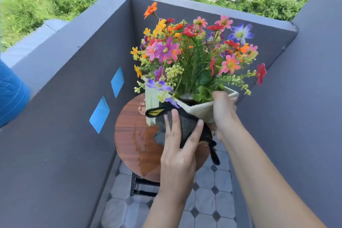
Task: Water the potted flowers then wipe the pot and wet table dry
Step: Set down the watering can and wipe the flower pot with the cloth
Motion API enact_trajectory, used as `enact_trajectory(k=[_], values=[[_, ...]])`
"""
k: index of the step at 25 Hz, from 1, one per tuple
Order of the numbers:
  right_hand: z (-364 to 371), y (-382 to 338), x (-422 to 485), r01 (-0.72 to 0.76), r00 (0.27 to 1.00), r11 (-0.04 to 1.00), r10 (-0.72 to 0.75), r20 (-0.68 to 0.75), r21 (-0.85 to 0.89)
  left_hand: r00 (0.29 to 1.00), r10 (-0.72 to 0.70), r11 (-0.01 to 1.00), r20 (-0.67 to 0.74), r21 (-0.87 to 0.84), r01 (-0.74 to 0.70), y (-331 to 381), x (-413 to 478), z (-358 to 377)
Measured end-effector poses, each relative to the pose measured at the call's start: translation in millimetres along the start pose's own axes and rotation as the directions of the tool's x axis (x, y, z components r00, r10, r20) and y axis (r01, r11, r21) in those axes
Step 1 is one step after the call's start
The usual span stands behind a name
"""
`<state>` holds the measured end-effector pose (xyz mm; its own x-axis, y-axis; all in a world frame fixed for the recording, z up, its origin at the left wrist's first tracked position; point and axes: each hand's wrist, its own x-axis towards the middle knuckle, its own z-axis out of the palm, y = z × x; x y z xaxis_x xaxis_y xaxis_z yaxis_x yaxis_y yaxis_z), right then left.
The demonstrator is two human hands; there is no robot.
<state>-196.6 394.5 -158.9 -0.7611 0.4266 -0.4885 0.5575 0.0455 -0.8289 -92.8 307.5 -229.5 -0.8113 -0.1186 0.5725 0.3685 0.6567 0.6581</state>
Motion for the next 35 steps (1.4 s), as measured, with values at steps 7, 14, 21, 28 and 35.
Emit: enact_trajectory(k=[7,14,21,28,35], values=[[-10.8,-0.5,17.7,-0.049,0.994,0.994,0.039,0.106,0.099,0.99,-0.05,0.994,0.133,-0.092,0.062,-11.2,-26.1,-5.6],[-14.7,11.8,27.2,-0.07,0.981,0.991,0.047,0.187,0.117,0.928,-0.367,0.921,-0.054,-0.161,0.355,-30.5,76.0,-9.0],[-20.6,10.6,33.3,-0.046,0.98,0.989,0.017,0.2,0.142,0.706,-0.695,0.662,0.134,-0.265,0.702,-39.4,102.0,-42.8],[-9.5,23.2,12.9,-0.054,0.985,0.914,-0.017,0.172,0.401,0.772,-0.623,0.748,0.127,-0.192,0.636,-53.9,85.7,-48.8],[9.9,47.8,-23.9,0.048,0.993,0.842,-0.1,0.067,0.537,0.796,-0.605,0.764,0.009,-0.276,0.584,-39.6,81.9,-43.6]])
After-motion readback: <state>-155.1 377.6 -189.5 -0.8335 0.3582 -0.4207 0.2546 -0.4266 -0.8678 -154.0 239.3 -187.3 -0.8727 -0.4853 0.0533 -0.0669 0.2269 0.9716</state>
